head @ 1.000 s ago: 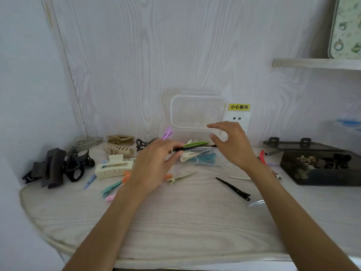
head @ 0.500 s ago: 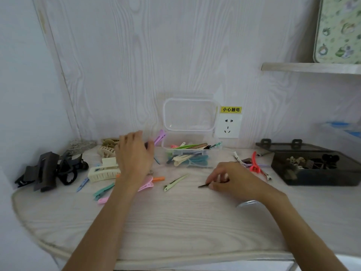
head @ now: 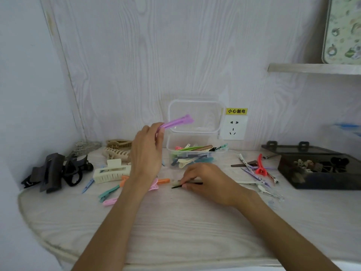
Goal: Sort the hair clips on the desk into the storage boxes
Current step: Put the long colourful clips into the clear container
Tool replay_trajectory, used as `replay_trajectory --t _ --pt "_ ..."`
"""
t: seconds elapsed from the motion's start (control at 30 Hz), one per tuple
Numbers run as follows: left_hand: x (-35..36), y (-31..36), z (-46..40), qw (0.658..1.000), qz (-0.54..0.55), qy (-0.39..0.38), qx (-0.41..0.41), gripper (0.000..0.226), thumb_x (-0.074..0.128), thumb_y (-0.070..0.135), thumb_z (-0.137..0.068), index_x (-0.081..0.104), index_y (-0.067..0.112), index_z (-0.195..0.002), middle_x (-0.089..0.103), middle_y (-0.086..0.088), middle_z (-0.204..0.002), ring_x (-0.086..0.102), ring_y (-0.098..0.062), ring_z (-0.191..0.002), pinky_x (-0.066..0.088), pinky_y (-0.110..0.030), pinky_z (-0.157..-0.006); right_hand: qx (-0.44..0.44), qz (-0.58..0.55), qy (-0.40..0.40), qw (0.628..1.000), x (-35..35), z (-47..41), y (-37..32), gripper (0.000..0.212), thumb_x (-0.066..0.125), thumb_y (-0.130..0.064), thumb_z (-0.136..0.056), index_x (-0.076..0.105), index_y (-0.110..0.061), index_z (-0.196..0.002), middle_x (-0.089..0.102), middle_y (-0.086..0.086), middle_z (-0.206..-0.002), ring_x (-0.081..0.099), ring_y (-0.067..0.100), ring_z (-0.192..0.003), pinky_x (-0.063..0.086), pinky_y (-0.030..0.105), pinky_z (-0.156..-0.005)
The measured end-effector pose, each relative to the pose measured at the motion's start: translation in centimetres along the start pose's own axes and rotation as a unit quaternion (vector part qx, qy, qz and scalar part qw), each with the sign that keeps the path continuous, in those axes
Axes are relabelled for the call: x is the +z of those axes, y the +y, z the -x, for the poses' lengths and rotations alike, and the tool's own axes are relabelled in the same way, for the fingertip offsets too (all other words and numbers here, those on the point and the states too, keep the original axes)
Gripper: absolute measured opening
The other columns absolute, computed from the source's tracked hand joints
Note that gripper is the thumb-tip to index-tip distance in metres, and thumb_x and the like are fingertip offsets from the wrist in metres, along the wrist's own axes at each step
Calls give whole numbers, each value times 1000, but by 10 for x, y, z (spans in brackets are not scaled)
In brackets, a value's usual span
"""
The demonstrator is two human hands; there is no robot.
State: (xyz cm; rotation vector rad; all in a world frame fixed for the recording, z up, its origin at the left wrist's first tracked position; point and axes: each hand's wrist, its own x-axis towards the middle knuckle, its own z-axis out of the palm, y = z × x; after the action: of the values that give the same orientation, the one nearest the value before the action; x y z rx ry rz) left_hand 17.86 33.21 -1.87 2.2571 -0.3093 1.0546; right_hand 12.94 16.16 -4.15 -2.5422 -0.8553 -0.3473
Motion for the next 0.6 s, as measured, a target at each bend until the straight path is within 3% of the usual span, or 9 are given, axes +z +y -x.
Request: replay_trajectory --t 0.13,0.2,0.3,0.37,0.47,0.53,0.6 --pt "17 15 -4 998 -43 -25 38 31 31 23 -101 51 20 -125 54 -7 -98 49 -25 -92 35 -33 -77 14 2 275 961 -26 2 18 14 67 -14 -83 74 -12 -95 68 1 -92 60 12 -84 48 23 -75" --pt "26 18 -2 993 -78 -72 58 35 31 21 -101 44 24 -133 55 -5 -109 47 -23 -101 32 -31 -82 28 66 342 937 -37 -4 23 15 66 -13 -84 73 -12 -97 69 0 -92 58 15 -86 49 27 -74" --pt "33 9 0 982 -79 -146 90 45 34 16 -99 33 27 -143 44 0 -140 34 -21 -128 26 -34 -104 43 158 320 933 -36 -19 33 15 65 -18 -84 73 -18 -97 72 -4 -94 59 20 -93 45 33 -83" --pt "26 3 -2 987 -30 -127 92 48 36 11 -98 35 26 -143 30 -2 -151 20 -23 -139 17 -37 -113 59 166 248 953 -31 -24 38 19 62 -17 -86 72 -23 -101 72 -6 -97 58 22 -102 37 42 -97" --pt "-2 -3 -10 990 64 -114 57 40 41 6 -96 53 26 -129 43 -1 -141 32 -18 -130 26 -31 -107 94 115 188 971 -26 -20 36 24 56 -16 -90 69 -26 -107 69 -6 -108 54 19 -112 22 46 -109" --pt "-27 -13 -13 969 110 -215 48 32 49 9 -94 62 28 -116 57 1 -123 48 -12 -113 38 -26 -97 82 118 199 969 -30 -10 35 23 56 -18 -91 69 -27 -108 68 -8 -111 56 15 -110 31 42 -107" --pt "-54 -22 -9 934 88 -343 49 29 61 17 -89 62 31 -114 60 5 -117 55 -12 -108 42 -24 -90 74 96 197 973 -38 6 35 21 58 -18 -89 70 -28 -105 69 -9 -108 58 13 -104 41 32 -97"
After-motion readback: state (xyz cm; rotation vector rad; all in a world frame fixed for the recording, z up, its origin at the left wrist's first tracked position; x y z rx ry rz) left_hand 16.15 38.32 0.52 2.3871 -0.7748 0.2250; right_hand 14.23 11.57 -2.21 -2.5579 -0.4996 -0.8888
